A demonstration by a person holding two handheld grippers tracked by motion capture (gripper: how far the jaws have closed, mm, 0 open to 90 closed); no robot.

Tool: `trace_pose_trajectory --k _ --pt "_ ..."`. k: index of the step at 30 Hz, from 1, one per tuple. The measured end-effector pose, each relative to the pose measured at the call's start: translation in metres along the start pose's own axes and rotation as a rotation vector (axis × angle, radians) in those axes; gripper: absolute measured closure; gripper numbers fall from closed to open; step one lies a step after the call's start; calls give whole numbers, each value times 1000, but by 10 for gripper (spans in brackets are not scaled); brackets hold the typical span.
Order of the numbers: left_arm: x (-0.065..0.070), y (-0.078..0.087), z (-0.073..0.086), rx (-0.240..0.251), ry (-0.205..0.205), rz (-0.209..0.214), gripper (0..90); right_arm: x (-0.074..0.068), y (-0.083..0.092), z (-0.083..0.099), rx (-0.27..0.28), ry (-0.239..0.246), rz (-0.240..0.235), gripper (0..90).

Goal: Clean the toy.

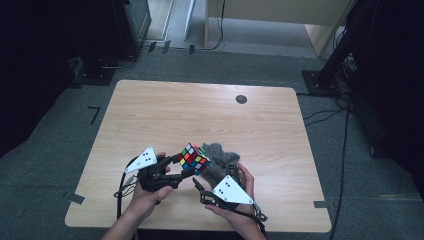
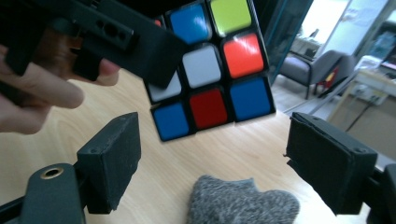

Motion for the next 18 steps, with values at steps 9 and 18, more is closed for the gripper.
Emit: trace_pose_trajectory --k 9,18 --pt "1 -5 5 -46 42 5 344 -1 0 -2 30 115 63 291" --pt "1 -5 8 -73 33 22 344 -4 1 -1 22 185 38 340"
Point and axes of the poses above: each handheld gripper's, and its own axes: y roughly backward along the jaws, z roughly out of its underside, x roughly to its right, the point moved 10 cm from there along -y, roughly forward along the jaws, and after that the axes turned 4 degrees about -y, right-handed, at the moved point
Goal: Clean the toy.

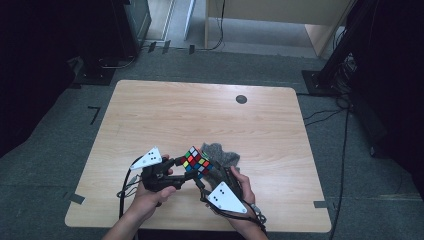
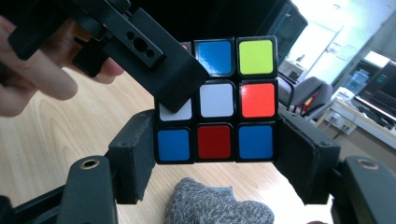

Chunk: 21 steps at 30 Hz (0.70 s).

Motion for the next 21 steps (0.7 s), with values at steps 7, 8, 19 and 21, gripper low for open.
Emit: trace_pose_trajectory --k 7,8,19,21 --pt "0 0 1 -16 -8 10 344 0 1 1 -3 -29 -55 344" --pt "0 0 1 -20 -11 8 344 0 1 1 -3 -30 -57 344" --pt "-1 -1 1 -8 19 28 337 -1 1 1 -37 -23 -26 349" --pt "-1 1 -1 0 19 40 316 -2 1 0 -41 -38 -38 350"
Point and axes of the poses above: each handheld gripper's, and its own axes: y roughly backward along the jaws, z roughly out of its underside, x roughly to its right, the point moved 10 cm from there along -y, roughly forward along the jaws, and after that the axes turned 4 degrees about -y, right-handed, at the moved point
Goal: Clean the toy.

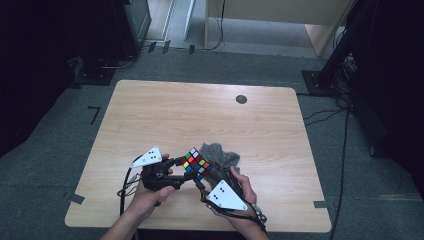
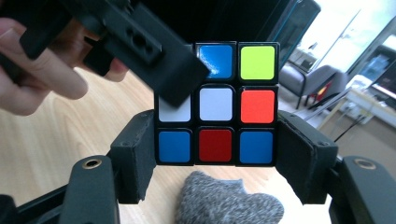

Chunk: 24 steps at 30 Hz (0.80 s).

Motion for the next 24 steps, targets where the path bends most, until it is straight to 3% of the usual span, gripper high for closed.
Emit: trace_pose_trajectory --k 4,8,11,15,17,19,22,24 --pt "-6 12 -13 70 20 12 249 -1 -2 6 -38 -14 -19 351" --pt "-18 28 -22 122 23 -5 215 5 -4 12 -75 -79 -25 351" --pt "-29 34 -21 119 -21 -59 207 14 -3 15 -86 -160 -31 351" --pt "-37 35 -17 104 -11 -78 205 24 -2 17 -90 -231 -36 351" --pt "-36 34 -16 95 -31 -83 205 26 -2 17 -87 -248 -38 351" --pt "-35 31 -12 68 -86 -109 208 27 -1 16 -86 -271 -38 351" --pt "-35 24 0 -3 -213 -172 207 32 1 17 -91 -335 -43 351" --pt "-32 19 5 -29 -268 -176 206 36 2 17 -91 -376 -48 350"
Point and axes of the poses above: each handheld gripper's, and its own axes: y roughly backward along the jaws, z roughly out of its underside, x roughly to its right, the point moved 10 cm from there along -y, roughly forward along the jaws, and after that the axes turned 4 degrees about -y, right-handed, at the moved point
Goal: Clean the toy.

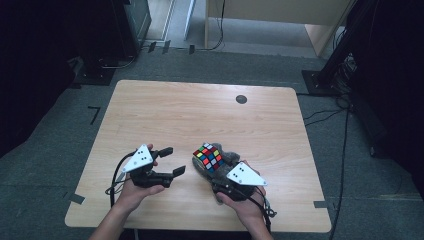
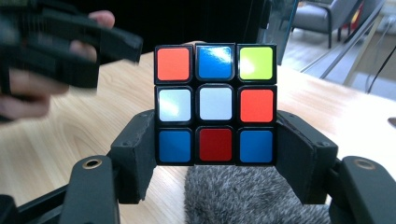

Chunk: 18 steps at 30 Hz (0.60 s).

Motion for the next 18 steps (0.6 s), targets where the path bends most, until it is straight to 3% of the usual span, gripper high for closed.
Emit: trace_pose_trajectory --k 2,4,6,13,18 --pt "5 -3 3 -16 -53 -2 206 2 2 -2 5 -55 -19 351" --pt "11 -7 7 -43 -132 -16 203 3 5 -5 10 -109 -42 351" --pt "16 -10 12 -68 -196 -28 203 3 6 -7 8 -135 -57 350" --pt "29 -18 16 -81 -314 -50 203 -10 6 -7 -38 -230 -154 350" --pt "35 -21 18 -96 -414 -88 200 -19 7 -9 -49 -259 -200 350"
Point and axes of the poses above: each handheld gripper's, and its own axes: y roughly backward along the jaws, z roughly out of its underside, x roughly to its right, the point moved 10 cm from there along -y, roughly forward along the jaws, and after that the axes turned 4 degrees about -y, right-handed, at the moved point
